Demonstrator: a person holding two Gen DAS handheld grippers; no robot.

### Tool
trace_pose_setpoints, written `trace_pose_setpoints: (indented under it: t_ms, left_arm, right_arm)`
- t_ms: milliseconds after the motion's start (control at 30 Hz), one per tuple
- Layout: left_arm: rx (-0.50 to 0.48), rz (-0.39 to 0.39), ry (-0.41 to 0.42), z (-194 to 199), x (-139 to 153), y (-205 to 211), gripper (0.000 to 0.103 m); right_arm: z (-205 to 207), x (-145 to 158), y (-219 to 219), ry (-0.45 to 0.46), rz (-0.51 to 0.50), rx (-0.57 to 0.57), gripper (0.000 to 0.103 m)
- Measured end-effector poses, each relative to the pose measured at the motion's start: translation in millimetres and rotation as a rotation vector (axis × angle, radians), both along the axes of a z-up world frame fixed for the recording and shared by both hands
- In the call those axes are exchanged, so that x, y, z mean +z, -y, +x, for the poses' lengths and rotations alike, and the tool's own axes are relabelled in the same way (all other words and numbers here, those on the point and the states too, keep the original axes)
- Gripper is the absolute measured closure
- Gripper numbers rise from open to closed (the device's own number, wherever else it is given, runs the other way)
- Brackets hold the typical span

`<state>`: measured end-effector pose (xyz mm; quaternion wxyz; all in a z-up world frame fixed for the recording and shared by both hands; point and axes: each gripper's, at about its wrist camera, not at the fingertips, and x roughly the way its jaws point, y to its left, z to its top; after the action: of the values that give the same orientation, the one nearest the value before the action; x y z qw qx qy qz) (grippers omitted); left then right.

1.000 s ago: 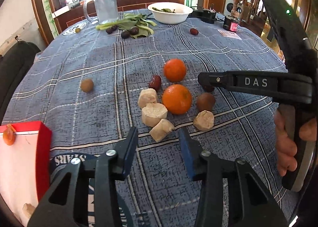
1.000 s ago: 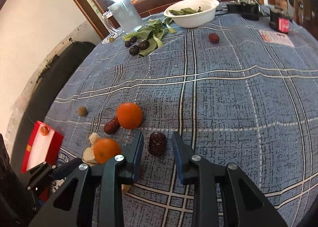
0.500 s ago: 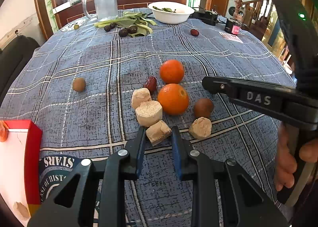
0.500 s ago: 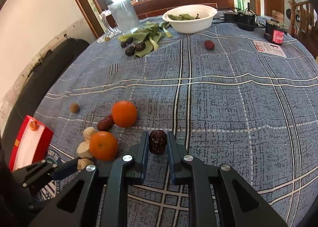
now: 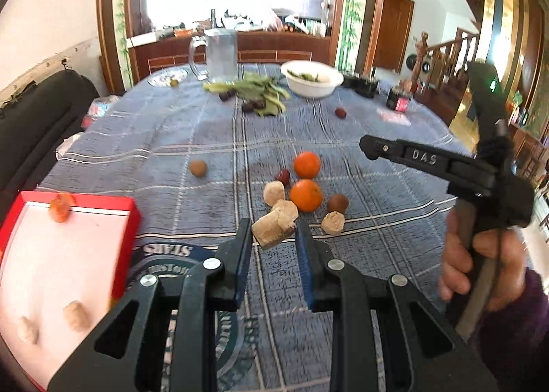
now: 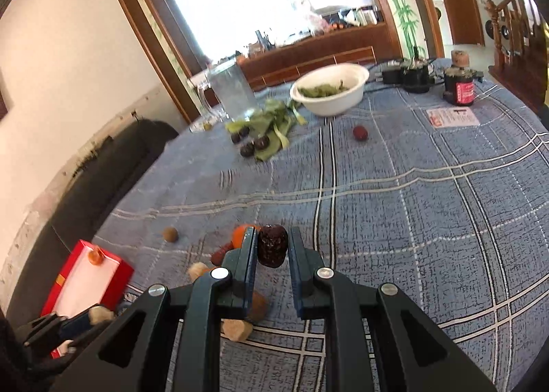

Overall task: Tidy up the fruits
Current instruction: 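Carry the pale cube over the tray with the left tool while the right tool holds the date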

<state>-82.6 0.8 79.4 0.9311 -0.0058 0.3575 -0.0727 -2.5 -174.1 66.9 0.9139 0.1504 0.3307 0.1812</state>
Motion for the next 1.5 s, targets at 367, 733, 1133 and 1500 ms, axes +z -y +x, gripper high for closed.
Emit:
trace_pose_setpoints:
  t_ms: [367,733,1133,1500]
  left_arm:
    - [0.072,-0.001,0.112,-39.1,37.3,-32.6,0.076]
    - [0.152,0.015,0.145,-59.6,42.1,-58.8,0.076]
    - [0.233,0.015,0.153,-71.9,35.8,-88.0,0.076]
    - [0.308,0.013,0.166,-85.4,33.6,-113.9,0.076]
  right_arm:
    - [-4.8,5.1,8.6,0.063,0.027,-0.044,0.087]
    - [-12.4,9.0,14.7,0.109,0.03,-0.08,0.087]
    - [-10.3,4.2,18.3,0.109,0.0,-0.121,0.087]
    - [-7.8,1.0,16.8,0.117,-0.045,-0.146,0.087]
